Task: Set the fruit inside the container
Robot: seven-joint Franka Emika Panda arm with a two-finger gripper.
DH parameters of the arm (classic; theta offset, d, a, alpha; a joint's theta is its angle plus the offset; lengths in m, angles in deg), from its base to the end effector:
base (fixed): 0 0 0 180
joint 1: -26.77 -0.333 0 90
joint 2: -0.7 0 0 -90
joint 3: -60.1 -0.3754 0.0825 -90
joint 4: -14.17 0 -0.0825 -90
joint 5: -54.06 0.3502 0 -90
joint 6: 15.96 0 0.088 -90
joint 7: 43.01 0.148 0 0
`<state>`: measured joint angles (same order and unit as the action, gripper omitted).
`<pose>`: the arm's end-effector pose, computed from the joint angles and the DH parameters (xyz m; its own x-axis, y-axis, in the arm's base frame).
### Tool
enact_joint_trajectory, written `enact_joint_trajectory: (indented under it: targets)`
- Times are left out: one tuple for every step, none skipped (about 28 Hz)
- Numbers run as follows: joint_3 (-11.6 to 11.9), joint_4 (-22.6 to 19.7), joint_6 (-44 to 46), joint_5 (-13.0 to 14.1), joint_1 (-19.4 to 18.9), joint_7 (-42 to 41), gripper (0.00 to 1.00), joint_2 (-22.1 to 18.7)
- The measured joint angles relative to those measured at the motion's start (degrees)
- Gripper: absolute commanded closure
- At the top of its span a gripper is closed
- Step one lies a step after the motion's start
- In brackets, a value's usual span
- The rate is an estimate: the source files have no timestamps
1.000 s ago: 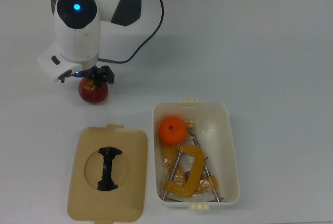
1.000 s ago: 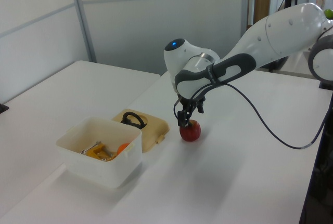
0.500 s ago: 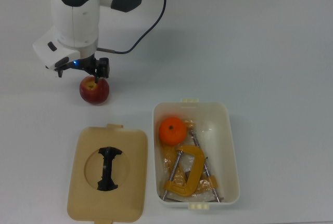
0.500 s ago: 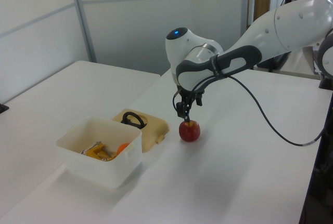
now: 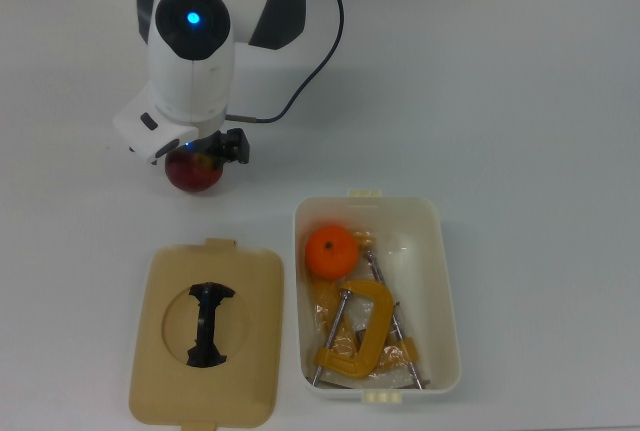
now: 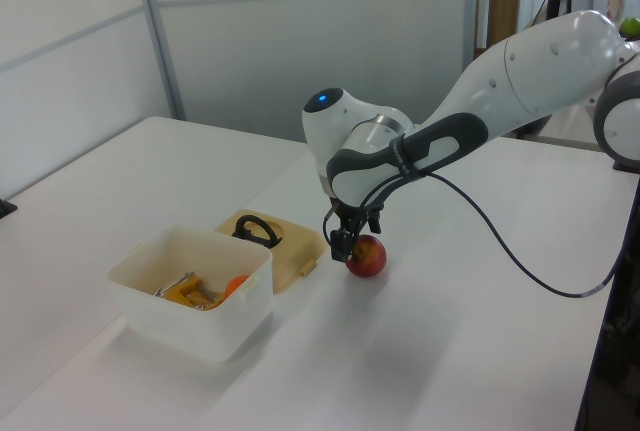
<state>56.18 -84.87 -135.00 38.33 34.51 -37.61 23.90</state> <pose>0.6418 -0.0712 0.3785 0.9984 -0.0304 -0.0473 -0.0198 -0.9778 0.2088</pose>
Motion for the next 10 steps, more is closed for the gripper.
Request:
enact_joint_trajectory:
  targets:
    - [0.0,0.0,-0.2,0.0,-0.18,0.25,0.0,0.05]
    - [0.0,0.0,-0.29,0.0,-0.25,0.37,0.0,0.07]
    - [0.0,0.0,-0.38,0.0,-0.3,0.43,0.0,0.07]
    - [0.0,0.0,-0.46,0.0,-0.33,0.46,0.0,0.07]
    - [0.0,0.0,-0.52,0.0,-0.34,0.48,0.0,0.07]
    - [0.0,0.0,-0.56,0.0,-0.34,0.49,0.0,0.07]
    - [0.01,0.0,-0.57,0.0,-0.35,0.49,0.0,0.08]
    - [0.01,-0.01,-0.57,0.0,-0.39,0.49,0.0,0.11]
    - [0.0,-0.02,-0.57,0.0,-0.46,0.49,0.0,0.16]
    - [0.0,-0.06,-0.57,0.0,-0.54,0.49,0.0,0.24]
